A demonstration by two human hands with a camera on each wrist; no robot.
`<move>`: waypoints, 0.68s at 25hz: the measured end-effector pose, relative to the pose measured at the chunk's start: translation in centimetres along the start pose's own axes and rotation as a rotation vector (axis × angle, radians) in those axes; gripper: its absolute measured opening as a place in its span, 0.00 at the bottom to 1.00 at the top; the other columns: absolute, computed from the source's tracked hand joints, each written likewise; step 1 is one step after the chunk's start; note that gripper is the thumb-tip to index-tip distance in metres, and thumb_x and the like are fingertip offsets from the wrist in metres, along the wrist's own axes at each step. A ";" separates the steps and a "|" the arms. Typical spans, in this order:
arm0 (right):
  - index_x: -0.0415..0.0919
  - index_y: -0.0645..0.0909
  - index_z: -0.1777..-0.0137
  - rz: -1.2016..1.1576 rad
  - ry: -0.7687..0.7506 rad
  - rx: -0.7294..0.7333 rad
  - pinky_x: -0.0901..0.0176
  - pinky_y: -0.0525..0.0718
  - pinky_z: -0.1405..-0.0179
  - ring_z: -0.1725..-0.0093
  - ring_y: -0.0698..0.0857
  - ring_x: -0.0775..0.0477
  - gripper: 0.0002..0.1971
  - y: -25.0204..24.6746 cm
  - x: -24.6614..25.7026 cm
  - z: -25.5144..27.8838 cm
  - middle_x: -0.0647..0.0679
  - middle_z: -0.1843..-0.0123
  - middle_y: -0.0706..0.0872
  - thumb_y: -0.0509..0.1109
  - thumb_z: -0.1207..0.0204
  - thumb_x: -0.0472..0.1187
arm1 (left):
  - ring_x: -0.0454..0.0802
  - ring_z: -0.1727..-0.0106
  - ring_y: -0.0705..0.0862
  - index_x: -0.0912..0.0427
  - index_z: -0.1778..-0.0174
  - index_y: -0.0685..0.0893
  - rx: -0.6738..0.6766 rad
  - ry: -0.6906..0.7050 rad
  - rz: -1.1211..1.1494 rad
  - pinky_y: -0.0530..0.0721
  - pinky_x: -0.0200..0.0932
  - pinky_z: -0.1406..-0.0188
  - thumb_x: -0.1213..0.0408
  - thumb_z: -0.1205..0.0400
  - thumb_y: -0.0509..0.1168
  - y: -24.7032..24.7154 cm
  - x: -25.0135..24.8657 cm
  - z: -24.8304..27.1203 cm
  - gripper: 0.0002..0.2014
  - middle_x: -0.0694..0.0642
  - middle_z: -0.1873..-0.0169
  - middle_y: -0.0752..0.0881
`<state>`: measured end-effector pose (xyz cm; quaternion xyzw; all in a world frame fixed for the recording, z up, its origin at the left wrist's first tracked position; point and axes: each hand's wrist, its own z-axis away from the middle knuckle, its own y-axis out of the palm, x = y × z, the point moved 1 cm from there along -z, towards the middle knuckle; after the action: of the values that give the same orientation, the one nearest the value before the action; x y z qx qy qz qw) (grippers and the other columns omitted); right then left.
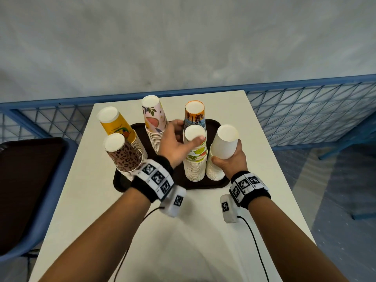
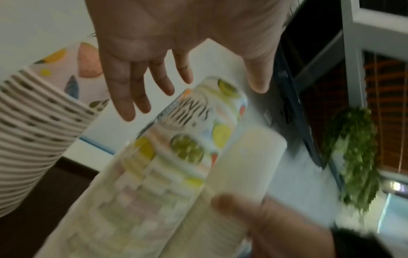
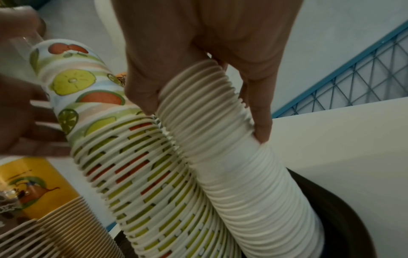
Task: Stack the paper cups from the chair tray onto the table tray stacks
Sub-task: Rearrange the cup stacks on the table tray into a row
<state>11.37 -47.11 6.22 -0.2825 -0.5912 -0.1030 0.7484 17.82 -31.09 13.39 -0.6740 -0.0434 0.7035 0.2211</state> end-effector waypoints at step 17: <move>0.42 0.65 0.29 0.059 -0.007 -0.008 0.56 0.77 0.44 0.42 0.78 0.44 0.42 -1.8 -0.3 -2.4 0.41 0.37 0.80 0.83 0.43 0.35 | 0.50 0.34 0.76 0.57 0.27 0.67 0.032 -0.091 0.329 0.73 0.50 0.29 0.65 0.26 0.67 4.4 4.1 0.4 0.30 0.53 0.35 0.77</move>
<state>12.40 -49.89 6.12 -0.3035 -0.5849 -0.0822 0.7477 16.37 -33.46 8.03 -0.6360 0.0689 0.7605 0.1117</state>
